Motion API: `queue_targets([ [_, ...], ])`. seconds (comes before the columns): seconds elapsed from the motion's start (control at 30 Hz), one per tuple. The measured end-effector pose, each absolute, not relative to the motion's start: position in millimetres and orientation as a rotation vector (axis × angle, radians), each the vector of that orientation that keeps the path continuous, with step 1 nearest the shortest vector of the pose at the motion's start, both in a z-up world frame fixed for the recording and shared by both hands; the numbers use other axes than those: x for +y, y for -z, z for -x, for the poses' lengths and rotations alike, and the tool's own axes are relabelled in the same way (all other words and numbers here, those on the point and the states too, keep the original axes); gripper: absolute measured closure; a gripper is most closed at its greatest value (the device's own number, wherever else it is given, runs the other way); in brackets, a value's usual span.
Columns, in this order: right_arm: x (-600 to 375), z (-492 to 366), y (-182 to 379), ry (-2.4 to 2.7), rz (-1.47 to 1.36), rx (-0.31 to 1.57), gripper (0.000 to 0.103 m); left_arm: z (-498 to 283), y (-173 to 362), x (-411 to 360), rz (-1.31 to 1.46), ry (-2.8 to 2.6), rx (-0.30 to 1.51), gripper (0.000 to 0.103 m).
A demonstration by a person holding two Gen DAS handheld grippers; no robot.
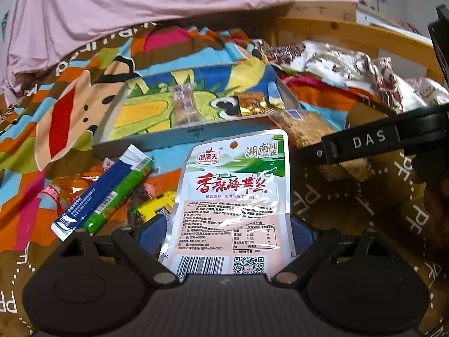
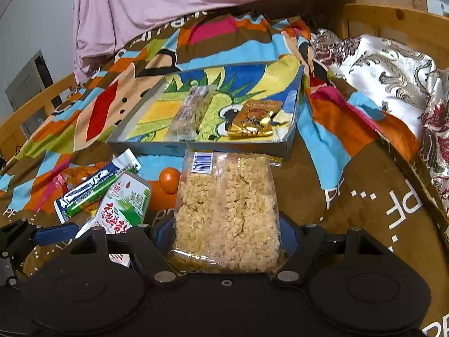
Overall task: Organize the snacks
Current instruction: 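Lift the white-green packet with the left gripper while the right gripper raises the rice-crispy bar, then carry both held snacks over the dinosaur tray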
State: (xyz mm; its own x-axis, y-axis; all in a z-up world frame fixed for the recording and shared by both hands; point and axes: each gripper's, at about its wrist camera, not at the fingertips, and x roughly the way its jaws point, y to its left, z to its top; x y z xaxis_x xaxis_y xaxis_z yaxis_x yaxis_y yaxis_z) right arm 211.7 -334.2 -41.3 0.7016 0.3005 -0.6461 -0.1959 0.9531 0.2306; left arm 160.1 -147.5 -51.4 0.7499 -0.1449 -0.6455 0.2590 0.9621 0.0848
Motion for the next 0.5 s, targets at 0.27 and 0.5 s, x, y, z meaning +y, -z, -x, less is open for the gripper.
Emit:
queue_targets([
  [0.27, -338.4, -210.9, 29.1, -0.248, -0.188, 0.616, 0.028, -169.2, 28.0, -145.8, -0.130, 0.197, 0.581, 0.010],
  [0.5, -339.0, -224.7, 14.9, -0.207, -0.170, 0.460, 0.028, -195.5, 7.1, -147.7, -0.067, 0.165, 0.493, 0.010],
])
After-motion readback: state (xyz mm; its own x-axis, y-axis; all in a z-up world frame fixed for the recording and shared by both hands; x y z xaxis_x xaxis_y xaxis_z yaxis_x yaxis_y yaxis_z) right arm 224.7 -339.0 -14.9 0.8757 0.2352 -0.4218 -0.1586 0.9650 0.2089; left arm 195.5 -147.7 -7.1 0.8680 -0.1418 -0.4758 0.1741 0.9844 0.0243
